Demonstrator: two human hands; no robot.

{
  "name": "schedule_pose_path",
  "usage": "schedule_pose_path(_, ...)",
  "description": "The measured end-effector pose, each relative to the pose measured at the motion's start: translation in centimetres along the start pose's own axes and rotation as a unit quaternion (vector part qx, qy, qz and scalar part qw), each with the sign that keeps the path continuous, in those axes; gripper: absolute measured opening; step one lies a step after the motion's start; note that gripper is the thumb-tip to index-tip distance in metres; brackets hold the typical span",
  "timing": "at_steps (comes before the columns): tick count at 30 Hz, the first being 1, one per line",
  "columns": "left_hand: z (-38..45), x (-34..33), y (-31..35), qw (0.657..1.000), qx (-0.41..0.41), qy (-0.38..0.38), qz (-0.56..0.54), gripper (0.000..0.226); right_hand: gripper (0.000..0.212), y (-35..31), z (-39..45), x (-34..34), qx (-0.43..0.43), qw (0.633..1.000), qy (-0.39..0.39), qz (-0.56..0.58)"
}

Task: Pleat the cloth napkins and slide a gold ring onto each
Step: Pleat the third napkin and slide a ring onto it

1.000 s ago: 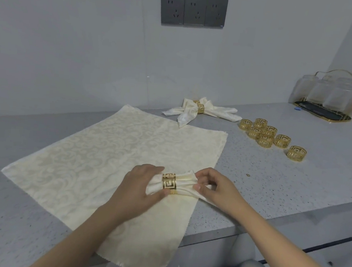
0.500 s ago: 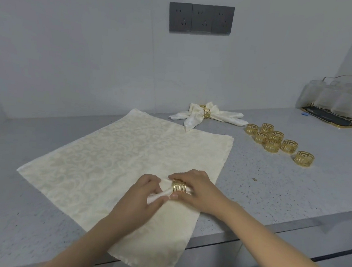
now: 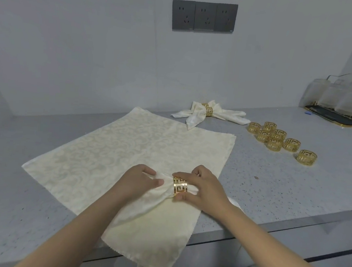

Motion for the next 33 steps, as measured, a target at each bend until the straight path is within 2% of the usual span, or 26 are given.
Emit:
schedule_pose_path(3,0.3,-0.3,-0.3,0.997,0.004,-0.025,-0.076,0.033,0.077,0.1,-0.1,-0.1,0.007,0.999,-0.031,-0.032)
schedule_pose_path(6,0.4,-0.2,-0.6,0.990,0.016,-0.063,-0.129,0.035,0.079,0.2,-0.2,0.0,-0.008,0.999,-0.036,-0.012)
schedule_pose_path(10,0.8,0.4,-0.6,0.986,0.023,-0.117,-0.116,0.016,0.054,0.2,-0.2,0.1,0.007,0.999,-0.015,0.039)
schedule_pose_path(13,1.1,0.4,-0.9,0.984,0.036,-0.103,-0.144,0.011,0.046,0.4,-0.1,0.3,-0.003,0.997,-0.018,0.077)
schedule_pose_path(16,1.0,-0.1,-0.9,0.991,0.000,-0.055,-0.125,0.007,0.053,0.2,0.0,0.0,0.009,0.999,-0.011,0.042)
schedule_pose_path(18,1.0,-0.4,-0.7,0.996,-0.026,-0.039,-0.078,0.014,0.058,0.1,0.0,0.2,0.004,0.999,-0.008,0.037)
schedule_pose_path(20,0.9,-0.8,-0.5,0.995,-0.037,-0.044,-0.076,0.020,0.065,-0.2,-0.2,0.7,-0.041,0.995,-0.023,0.084)
schedule_pose_path(22,0.9,-1.1,-0.7,0.987,-0.013,-0.051,-0.152,0.025,0.064,-0.4,-0.3,1.5,-0.138,0.975,-0.037,0.170)
schedule_pose_path(24,0.9,-0.8,-1.1,0.969,0.023,-0.064,-0.236,0.030,0.052,-0.1,-0.2,2.3,-0.222,0.950,-0.039,0.218)
schedule_pose_path(26,1.2,-0.4,-1.5,0.955,0.049,-0.087,-0.281,0.031,0.032,0.2,0.1,3.1,-0.236,0.954,-0.060,0.177)
schedule_pose_path(27,1.3,-0.3,-1.5,0.948,0.056,-0.106,-0.294,0.030,0.029,0.3,0.2,3.2,-0.234,0.956,-0.062,0.166)
schedule_pose_path(29,1.3,-0.4,-1.4,0.938,0.051,-0.146,-0.312,0.033,0.035,0.6,0.2,3.3,-0.246,0.948,-0.036,0.197)
schedule_pose_path(32,1.2,-0.8,-1.2,0.937,0.011,-0.160,-0.310,0.054,0.037,0.5,0.6,2.7,-0.298,0.891,0.039,0.341)
schedule_pose_path(33,1.1,-0.9,-1.0,0.938,-0.007,-0.160,-0.307,0.057,0.040,0.4,0.9,2.5,-0.310,0.881,0.061,0.352)
Point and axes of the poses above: each hand's wrist, its own z-axis towards the middle knuckle, its own x-axis out of the back of the hand, y = z × x, the point moved 2 cm from there along z, towards the middle knuckle, and after that the axes turned 3 degrees about x, right-handed, at the moved point
